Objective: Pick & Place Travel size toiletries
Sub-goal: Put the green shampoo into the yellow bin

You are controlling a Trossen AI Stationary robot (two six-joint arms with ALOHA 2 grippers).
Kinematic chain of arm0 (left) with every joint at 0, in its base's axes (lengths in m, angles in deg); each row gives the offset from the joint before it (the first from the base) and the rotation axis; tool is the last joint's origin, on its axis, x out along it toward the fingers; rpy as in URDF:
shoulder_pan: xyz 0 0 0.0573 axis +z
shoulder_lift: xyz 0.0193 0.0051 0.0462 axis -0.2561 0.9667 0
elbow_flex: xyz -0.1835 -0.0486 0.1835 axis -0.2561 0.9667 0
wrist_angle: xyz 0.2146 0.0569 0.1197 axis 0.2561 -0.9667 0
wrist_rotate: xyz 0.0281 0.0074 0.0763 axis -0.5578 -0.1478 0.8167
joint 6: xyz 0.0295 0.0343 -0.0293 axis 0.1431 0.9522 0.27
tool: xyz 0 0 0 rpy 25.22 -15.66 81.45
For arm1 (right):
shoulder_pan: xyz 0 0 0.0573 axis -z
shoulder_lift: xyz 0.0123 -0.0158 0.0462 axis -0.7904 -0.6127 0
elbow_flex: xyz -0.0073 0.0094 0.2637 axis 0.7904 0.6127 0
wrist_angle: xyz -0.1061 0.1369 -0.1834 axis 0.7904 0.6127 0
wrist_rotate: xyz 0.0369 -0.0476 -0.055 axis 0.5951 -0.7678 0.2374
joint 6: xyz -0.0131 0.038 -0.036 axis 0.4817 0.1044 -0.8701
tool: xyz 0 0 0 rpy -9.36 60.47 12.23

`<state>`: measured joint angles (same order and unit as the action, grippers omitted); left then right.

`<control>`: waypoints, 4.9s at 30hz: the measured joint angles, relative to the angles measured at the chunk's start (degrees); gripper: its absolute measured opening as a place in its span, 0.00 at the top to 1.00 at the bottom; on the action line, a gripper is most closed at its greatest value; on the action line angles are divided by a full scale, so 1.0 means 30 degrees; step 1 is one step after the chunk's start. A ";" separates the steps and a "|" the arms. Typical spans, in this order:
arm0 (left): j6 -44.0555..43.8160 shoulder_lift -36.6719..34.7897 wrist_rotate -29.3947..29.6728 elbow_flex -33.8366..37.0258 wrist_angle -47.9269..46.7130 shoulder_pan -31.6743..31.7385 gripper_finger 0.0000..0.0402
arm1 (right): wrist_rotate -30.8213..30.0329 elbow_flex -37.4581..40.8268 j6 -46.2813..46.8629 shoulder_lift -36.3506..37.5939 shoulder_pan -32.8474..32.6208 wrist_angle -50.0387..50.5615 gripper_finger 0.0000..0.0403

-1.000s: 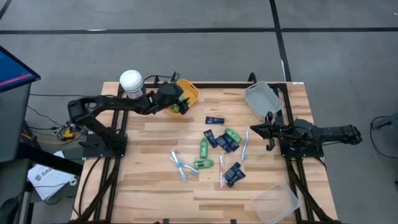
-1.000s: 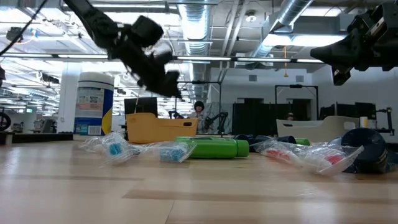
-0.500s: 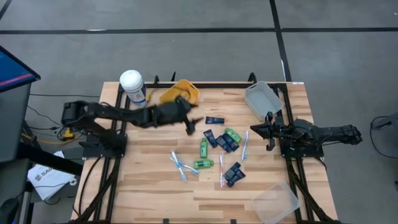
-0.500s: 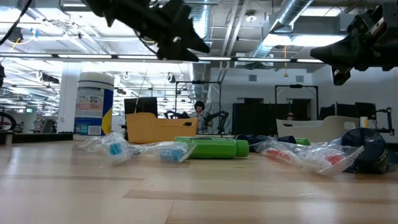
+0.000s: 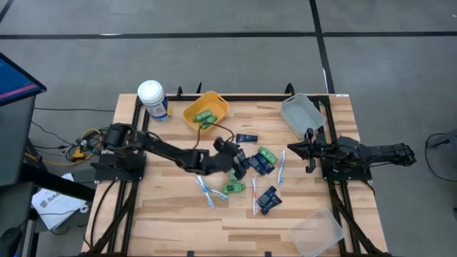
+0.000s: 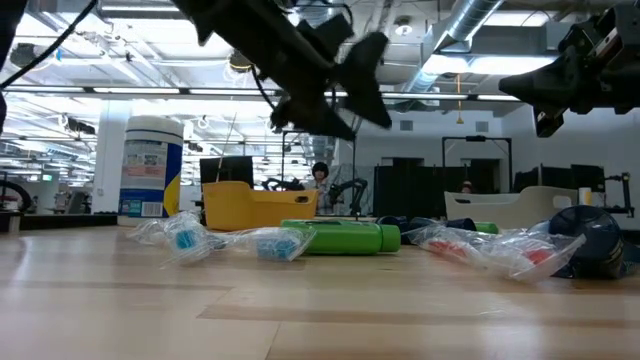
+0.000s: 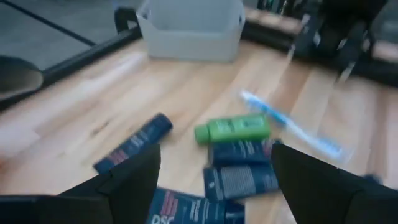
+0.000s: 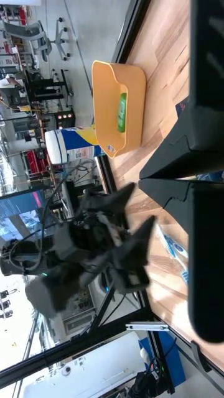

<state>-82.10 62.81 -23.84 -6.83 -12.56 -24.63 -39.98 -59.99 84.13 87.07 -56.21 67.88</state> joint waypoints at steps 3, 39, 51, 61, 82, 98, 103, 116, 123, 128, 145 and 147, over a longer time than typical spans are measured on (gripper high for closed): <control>-0.1421 0.0342 0.0185 -0.0358 -0.1925 -0.0481 0.25 | 0.0000 0.0000 0.0000 0.0002 0.0000 -0.0002 1.00; -0.8287 0.3583 -0.1957 -0.0479 -0.6540 -0.0825 0.30 | 0.0000 0.0000 -0.0007 -0.0002 0.0000 -0.0012 1.00; -0.8338 0.3174 -0.2446 -0.0397 -0.7090 -0.0405 0.62 | 0.0000 0.0000 0.0000 -0.0002 0.0000 -0.0018 1.00; -0.5174 -0.0271 -0.1646 -0.0372 -0.7449 0.1359 0.60 | 0.0000 0.0000 0.0000 -0.0004 0.0007 -0.0068 1.00; 0.2588 -0.4095 -0.2864 -0.0175 -0.7454 1.1616 0.61 | 0.0000 -0.0007 -0.0007 0.0000 0.0000 -0.0075 1.00; 0.1934 -0.1278 -0.3610 0.1278 -0.6259 1.1667 0.60 | -0.0015 -0.0006 -0.0656 0.0001 0.0007 -0.0004 1.00; 0.2662 -0.0681 -0.3895 0.1285 -0.5921 1.1652 0.57 | -0.0015 0.0000 -0.0656 -0.0004 0.0007 -0.0009 1.00; 0.4720 -0.2671 -0.5789 0.1278 -0.5492 1.1422 0.27 | -0.0015 0.0000 -0.0656 -0.0002 0.0002 -0.0010 1.00; 0.6454 -0.6575 -0.9808 0.1271 -0.5504 0.9048 0.24 | -0.0015 0.0000 -0.0656 0.0000 0.0007 -0.0015 1.00; 0.8444 -0.7655 -1.1103 0.1259 -0.5223 0.5492 0.25 | -0.0015 0.0000 -0.0656 -0.0005 0.0007 -0.0013 1.00; 0.3986 -0.1541 -0.9847 0.1271 -0.1455 -0.0641 0.23 | -0.0011 -0.0004 -0.0652 -0.0005 0.0000 0.0001 1.00; 0.3379 -0.1005 -0.9813 0.1274 -0.1251 -0.0982 0.24 | -0.0007 -0.0005 -0.0653 -0.0005 0.0000 -0.0007 1.00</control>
<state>-71.96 59.80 -53.28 -3.00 -16.31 -27.57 -40.00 -60.00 82.17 87.05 -56.21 67.86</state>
